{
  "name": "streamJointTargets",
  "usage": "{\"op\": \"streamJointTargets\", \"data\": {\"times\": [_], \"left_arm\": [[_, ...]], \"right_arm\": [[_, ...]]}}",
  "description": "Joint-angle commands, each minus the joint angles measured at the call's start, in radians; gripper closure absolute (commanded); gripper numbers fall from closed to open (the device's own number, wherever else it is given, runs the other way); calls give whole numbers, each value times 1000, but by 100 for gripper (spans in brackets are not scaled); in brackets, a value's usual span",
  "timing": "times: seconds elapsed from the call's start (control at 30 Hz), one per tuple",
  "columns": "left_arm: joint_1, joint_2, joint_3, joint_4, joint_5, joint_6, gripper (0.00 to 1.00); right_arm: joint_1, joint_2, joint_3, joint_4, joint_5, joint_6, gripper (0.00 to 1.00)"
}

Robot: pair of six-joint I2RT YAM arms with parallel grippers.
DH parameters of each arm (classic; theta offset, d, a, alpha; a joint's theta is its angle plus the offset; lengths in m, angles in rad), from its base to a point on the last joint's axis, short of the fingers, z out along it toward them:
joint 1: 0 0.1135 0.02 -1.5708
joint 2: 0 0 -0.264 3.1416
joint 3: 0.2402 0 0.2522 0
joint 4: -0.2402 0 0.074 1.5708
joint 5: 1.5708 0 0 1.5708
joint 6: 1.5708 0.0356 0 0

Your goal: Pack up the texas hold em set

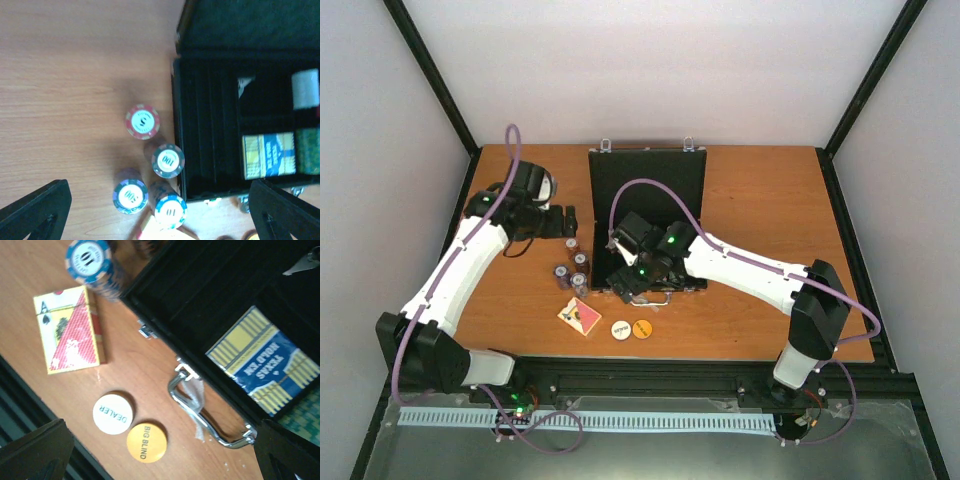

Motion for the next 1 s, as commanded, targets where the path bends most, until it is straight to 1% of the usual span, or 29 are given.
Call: {"op": "streamJointTargets", "data": {"times": [0.0,0.1,0.2,0.27,0.33,0.4,0.57,0.67,0.8,0.97], "left_arm": [[40,-56,128,-58,-34,-67,0],[47,-85,189,-95,-101,-100,0],[48,-91,263,-193,-243,-144,0],[47,-117,281,-215,-325,-174,0],[49,-154,281,-214,-374,-202,0],[49,-186,281,-214,-399,-223,0],[49,-239,289,-244,-475,-248,0],[49,-281,280,-257,-520,-253,0],[49,-321,265,-256,-529,-263,0],[49,-334,256,-267,-526,-262,0]], "right_arm": [[57,16,38,-27,-21,-49,0],[92,70,98,-45,-44,-79,0],[119,126,173,-59,-78,-109,0],[132,168,217,-67,-94,-135,0],[145,221,260,-83,-97,-152,0],[153,268,293,-90,-103,-159,0],[164,332,299,-63,-166,-136,0],[171,384,322,-67,-183,-156,0],[179,453,383,-98,-204,-173,0],[198,496,430,-107,-214,-166,0]]}}
